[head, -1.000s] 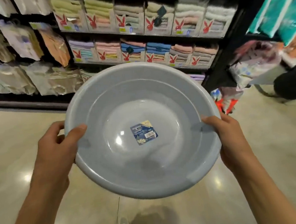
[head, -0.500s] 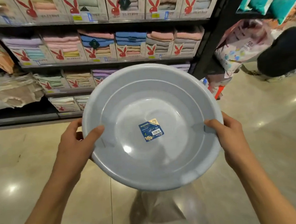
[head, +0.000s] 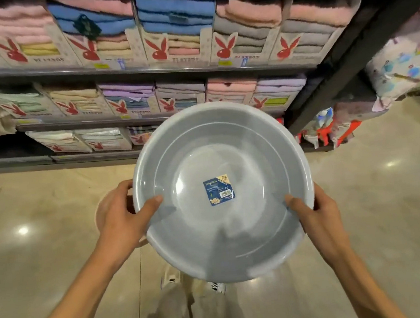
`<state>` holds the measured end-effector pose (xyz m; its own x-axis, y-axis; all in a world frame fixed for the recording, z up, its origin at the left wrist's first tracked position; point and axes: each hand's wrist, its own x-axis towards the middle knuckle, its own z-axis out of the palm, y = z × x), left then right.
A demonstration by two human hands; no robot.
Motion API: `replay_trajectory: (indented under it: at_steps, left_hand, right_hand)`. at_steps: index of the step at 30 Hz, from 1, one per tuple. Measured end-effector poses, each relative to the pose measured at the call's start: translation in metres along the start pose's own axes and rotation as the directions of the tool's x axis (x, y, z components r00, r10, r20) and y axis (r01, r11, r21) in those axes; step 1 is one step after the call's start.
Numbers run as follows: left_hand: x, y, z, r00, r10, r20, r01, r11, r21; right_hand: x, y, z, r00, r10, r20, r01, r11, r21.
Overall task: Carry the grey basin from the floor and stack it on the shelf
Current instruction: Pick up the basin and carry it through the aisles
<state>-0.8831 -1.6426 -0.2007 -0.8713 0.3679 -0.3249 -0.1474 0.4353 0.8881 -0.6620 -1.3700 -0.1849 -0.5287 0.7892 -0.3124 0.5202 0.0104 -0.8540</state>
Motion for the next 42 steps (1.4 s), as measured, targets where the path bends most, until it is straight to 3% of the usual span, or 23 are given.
replay_trajectory:
  at_steps: [4, 10, 17, 27, 42]
  left_hand:
    - [0.062, -0.082, 0.047, 0.999, 0.018, 0.03, -0.021, 0.995, 0.099]
    - [0.132, -0.235, 0.112, 0.993, -0.104, 0.051, 0.093, 0.979, 0.18]
    - [0.192, -0.351, 0.169, 0.986, -0.149, 0.075, 0.124, 0.955, 0.271]
    - [0.245, -0.422, 0.216, 0.981, -0.154, 0.12, 0.097, 0.918, 0.385]
    - [0.268, -0.475, 0.227, 0.963, -0.258, 0.083, 0.168, 0.808, 0.565]
  right_hand:
    - [0.058, 0.083, 0.04, 0.999, 0.028, 0.016, -0.026, 0.997, -0.069]
    - [0.126, 0.225, 0.111, 0.996, 0.087, -0.001, -0.086, 0.985, -0.15]
    - [0.188, 0.351, 0.162, 0.99, 0.13, -0.047, -0.138, 0.943, -0.302]
    - [0.232, 0.433, 0.204, 0.979, 0.167, -0.113, -0.197, 0.915, -0.353]
    - [0.251, 0.481, 0.251, 0.956, 0.281, -0.089, -0.292, 0.861, -0.417]
